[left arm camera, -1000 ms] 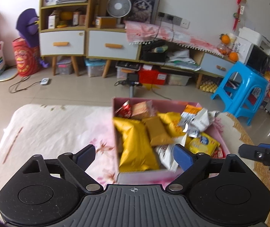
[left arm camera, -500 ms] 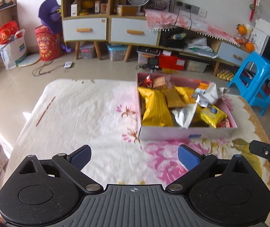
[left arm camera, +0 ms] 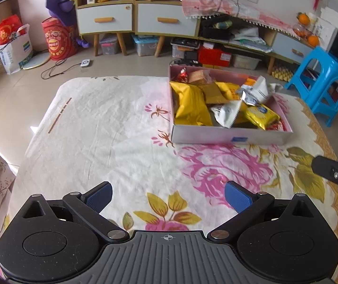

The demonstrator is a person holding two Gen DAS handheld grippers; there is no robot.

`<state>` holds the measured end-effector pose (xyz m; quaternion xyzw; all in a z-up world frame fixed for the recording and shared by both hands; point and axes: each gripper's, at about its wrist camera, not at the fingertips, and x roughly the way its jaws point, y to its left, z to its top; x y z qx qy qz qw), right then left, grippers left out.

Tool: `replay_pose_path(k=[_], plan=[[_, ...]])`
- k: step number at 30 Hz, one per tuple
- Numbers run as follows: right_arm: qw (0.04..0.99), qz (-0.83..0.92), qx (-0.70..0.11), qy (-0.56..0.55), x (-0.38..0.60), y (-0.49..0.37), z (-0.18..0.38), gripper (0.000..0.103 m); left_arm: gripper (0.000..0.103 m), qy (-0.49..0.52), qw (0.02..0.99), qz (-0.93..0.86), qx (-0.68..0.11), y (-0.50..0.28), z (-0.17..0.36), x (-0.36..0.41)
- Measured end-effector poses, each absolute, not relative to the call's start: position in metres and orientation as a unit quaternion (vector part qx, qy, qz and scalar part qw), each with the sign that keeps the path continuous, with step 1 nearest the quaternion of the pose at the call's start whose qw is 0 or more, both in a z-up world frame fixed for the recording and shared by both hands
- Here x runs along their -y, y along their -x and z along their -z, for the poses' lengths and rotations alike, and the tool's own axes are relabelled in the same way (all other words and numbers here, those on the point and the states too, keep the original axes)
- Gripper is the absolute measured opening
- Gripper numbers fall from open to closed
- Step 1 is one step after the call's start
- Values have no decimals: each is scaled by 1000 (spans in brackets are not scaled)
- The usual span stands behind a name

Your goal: Organize snacks

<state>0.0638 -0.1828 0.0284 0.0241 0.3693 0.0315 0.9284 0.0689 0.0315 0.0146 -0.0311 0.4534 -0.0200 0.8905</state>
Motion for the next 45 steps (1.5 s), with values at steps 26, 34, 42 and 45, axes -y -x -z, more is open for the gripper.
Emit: replay_pose_path(k=[26, 34, 42, 45], plan=[[925, -4, -379, 6, 170, -72, -10, 95, 102, 1, 888, -16, -459, -72, -1, -28], [924, -11, -383, 1, 166, -70, -9, 95, 102, 5, 886, -15, -463, -71, 0, -29], [923, -13, -384, -4, 167, -71, -10, 95, 102, 6, 887, -19, -462, -71, 0, -31], [922, -12, -386, -6, 167, -71, -9, 95, 102, 6, 886, -18, -463, -71, 0, -31]])
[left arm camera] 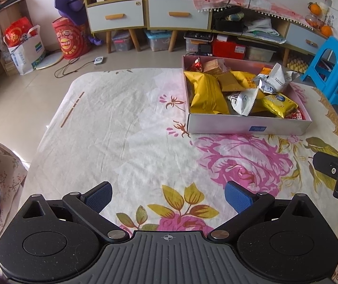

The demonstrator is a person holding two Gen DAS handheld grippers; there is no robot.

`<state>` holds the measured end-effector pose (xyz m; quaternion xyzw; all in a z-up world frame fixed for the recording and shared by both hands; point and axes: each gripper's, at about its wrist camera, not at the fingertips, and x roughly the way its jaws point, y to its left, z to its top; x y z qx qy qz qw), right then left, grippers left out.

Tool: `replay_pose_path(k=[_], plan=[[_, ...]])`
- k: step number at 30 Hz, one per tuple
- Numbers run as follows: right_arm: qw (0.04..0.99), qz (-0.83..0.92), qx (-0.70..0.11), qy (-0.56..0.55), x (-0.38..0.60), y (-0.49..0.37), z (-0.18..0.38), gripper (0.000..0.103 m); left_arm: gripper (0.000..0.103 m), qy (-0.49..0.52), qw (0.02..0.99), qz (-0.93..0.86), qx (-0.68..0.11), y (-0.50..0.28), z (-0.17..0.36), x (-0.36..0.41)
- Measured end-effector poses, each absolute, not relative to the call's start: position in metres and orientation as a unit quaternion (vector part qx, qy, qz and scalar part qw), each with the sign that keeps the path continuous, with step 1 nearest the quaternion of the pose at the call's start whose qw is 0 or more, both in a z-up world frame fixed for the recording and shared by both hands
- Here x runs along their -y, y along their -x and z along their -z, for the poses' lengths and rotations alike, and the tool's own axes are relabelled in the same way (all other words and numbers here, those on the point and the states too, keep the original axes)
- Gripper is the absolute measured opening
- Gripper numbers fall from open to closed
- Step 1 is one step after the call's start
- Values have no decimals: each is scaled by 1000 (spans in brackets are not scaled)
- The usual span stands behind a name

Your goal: Organize snacks

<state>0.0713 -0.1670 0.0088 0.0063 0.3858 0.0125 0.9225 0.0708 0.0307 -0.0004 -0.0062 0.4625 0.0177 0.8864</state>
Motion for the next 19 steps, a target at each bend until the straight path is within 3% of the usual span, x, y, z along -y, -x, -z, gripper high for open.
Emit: replay_pose_path(k=[19], plan=[[919, -19, -394, -6, 166, -68, -6, 95, 102, 1, 887, -12, -462, -67, 1, -33]])
